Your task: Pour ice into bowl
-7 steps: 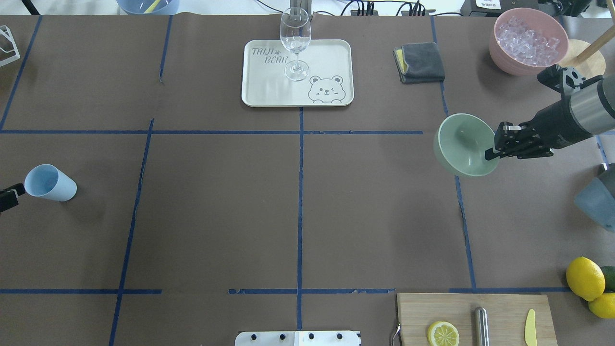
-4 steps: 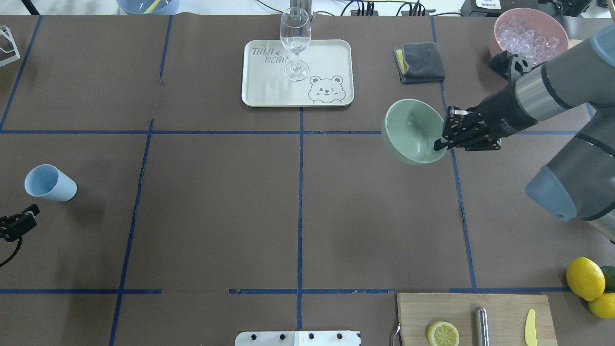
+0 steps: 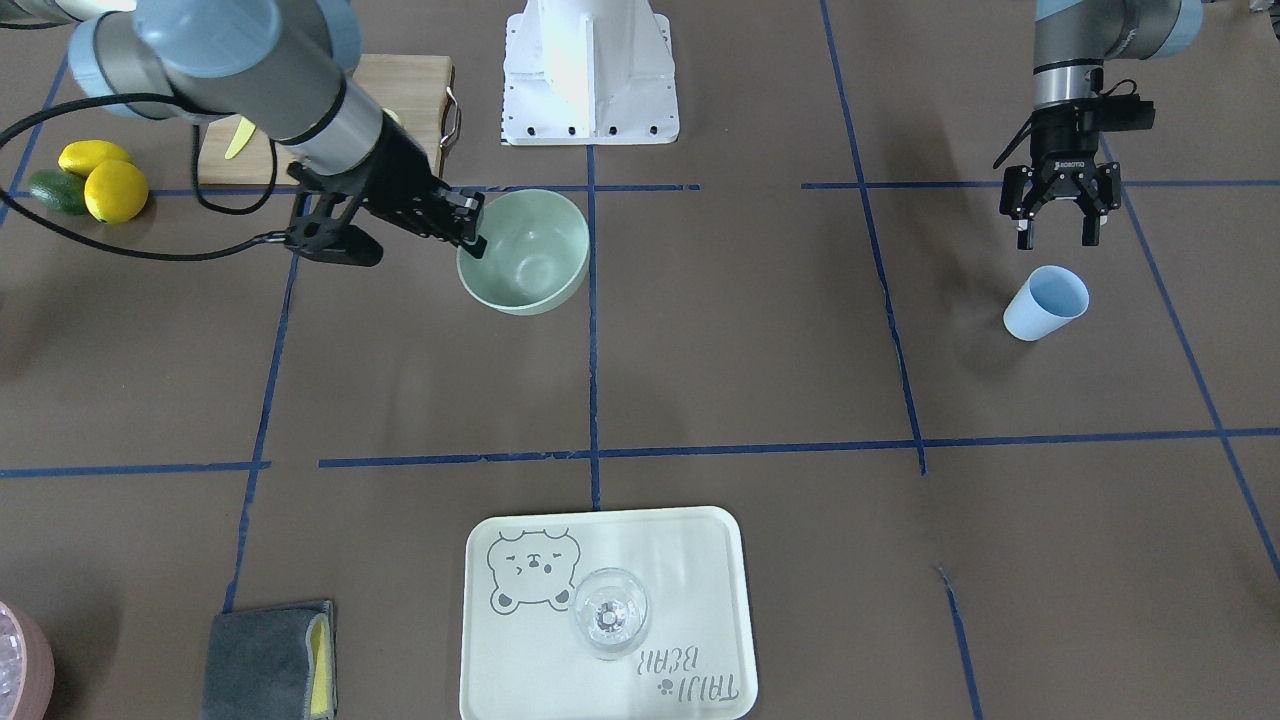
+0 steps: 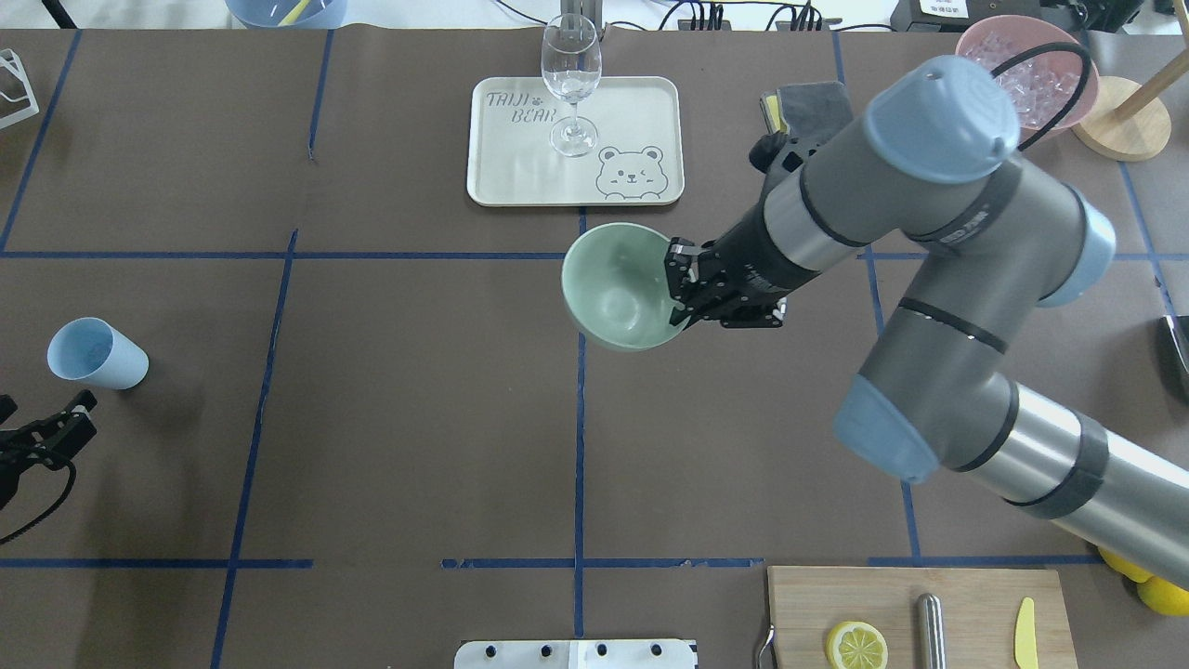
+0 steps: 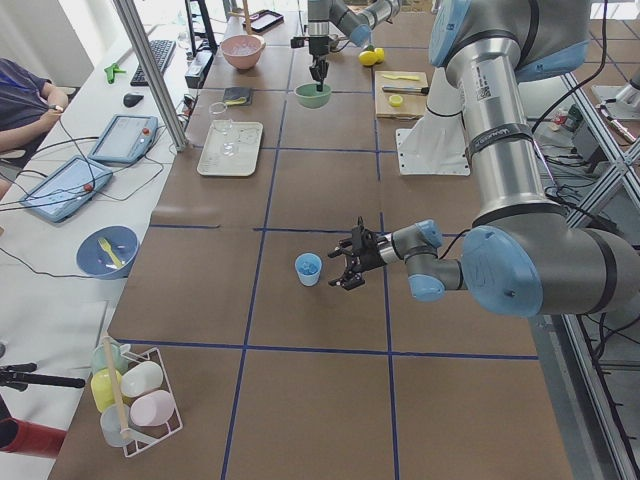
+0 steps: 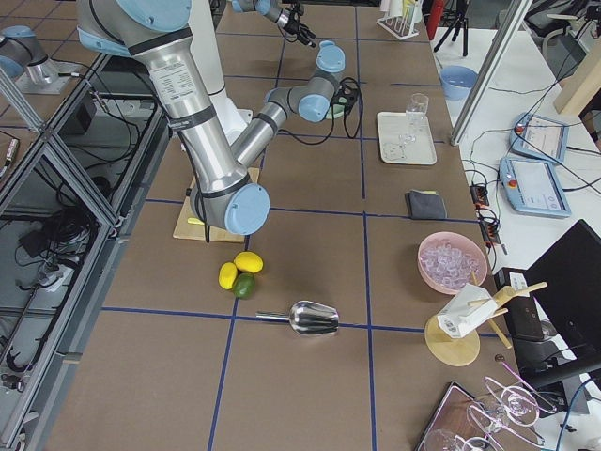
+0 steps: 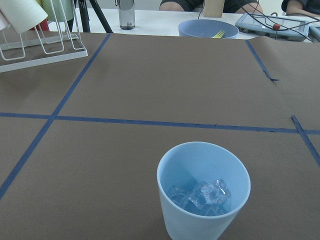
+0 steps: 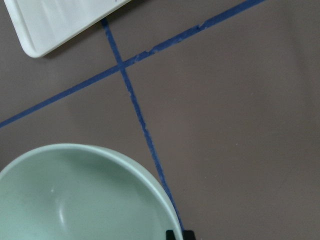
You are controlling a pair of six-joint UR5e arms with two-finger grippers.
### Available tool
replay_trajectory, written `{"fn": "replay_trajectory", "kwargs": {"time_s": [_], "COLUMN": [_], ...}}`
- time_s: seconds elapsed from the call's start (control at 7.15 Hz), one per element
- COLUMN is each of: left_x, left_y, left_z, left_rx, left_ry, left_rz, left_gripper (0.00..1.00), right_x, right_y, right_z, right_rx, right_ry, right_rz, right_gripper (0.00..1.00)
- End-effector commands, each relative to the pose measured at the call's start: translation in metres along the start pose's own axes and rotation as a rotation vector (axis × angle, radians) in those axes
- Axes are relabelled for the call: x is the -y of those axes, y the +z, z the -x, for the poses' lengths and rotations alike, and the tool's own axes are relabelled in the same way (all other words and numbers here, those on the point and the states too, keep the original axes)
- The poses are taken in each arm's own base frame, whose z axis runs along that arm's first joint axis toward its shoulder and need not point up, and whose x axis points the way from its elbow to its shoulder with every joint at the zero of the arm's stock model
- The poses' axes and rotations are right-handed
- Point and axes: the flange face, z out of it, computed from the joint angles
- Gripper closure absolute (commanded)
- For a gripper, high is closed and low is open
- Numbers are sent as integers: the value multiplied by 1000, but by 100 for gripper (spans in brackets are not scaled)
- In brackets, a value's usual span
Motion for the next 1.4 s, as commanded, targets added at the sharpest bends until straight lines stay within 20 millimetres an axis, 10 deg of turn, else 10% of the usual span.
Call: {"fn": "replay_trajectory", "kwargs": {"time_s": [0.0,0.42,1.26], "left_x": [-19,-31,-53], "left_y": [17,30,50], "left_z": [0,-18,-19], "left_rx": [14,7,27], "left_ry": [22,17,46], "left_rz": [-76,-141,-208], "left_gripper": [0,0,0], "right_x": [-32,-44,-73], "right_y": [48,115,187], "right_z": [61,129,183], "right_rx": [-45,-100,-143], "right_ry": [-5,8,-14], "right_rz": [-29,-49,-81], "right_gripper": [100,100,100]}}
